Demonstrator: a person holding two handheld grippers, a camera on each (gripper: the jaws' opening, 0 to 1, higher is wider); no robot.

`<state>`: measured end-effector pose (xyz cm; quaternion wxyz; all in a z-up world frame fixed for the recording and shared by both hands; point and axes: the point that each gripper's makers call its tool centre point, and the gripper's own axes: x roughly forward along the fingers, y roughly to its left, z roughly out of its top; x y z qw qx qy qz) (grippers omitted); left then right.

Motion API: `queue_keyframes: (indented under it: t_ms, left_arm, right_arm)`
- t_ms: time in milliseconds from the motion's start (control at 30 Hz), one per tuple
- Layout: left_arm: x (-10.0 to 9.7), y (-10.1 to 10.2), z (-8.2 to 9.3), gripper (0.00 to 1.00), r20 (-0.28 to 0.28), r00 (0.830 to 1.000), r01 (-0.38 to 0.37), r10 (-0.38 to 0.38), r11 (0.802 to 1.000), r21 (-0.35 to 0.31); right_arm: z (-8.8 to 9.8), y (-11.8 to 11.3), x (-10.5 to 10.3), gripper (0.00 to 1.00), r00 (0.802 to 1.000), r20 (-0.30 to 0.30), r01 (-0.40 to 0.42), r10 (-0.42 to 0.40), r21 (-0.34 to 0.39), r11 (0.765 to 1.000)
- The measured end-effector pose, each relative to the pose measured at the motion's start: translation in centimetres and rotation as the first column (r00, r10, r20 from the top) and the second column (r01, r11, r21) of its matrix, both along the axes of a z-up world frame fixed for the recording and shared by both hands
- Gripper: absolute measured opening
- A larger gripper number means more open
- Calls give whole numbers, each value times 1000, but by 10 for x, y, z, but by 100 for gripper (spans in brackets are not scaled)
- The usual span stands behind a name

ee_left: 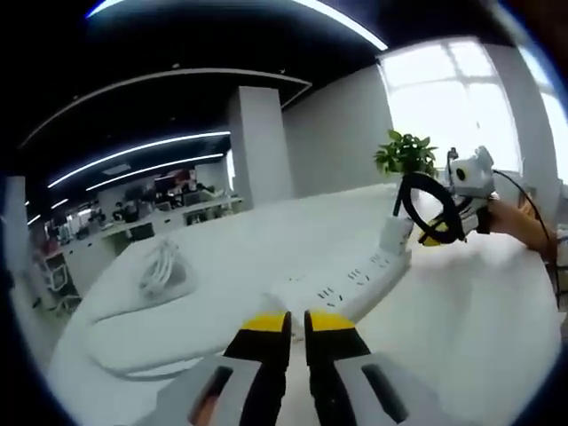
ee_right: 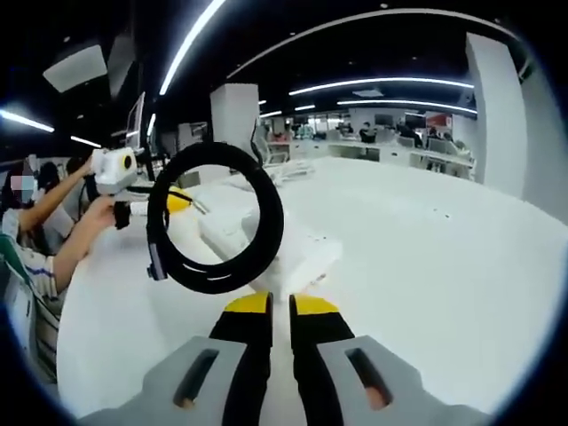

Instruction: Straighten the power strip on the desk, plug the charger into it

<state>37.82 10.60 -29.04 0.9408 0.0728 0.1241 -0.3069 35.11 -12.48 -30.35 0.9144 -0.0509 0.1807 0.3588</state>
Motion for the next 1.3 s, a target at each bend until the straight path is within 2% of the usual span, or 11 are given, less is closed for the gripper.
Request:
queue_keyframes:
  t_ms: [267, 433, 667, 867, 1067, 1200, 1300]
  left_arm:
    - [-16, 4, -5, 5, 2, 1000, -10, 10, 998, 55]
    - [-30, 15, 2, 5, 26, 999, -46, 45, 998, 41]
    - [-50, 33, 0, 4, 27, 997, -80, 79, 996, 48]
    - [-68, 50, 3, 3, 31, 992, -123, 121, 991, 54]
    - [-83, 55, 2, 3, 43, 989, -145, 142, 987, 71]
    - [-92, 56, 3, 3, 55, 988, -149, 145, 985, 82]
    - [-99, 56, 6, 4, 54, 988, -148, 145, 987, 59]
  right_arm:
    - [6, -6, -9, 7, 1000, 3, 28, -28, 10, 1000]
    - [9, -7, -17, 7, 998, 22, 55, -55, -2, 998]
    - [11, -5, -27, 7, 995, 28, 97, -97, 4, 995]
    - [13, -8, -27, 7, 993, 25, 116, -115, -34, 993]
    - [13, -3, -37, 7, 991, -2, 133, -133, 12, 991]
    - [13, -3, -43, 7, 990, -5, 143, -143, -2, 990]
    - [16, -4, -47, 7, 988, 1, 152, -152, -6, 988]
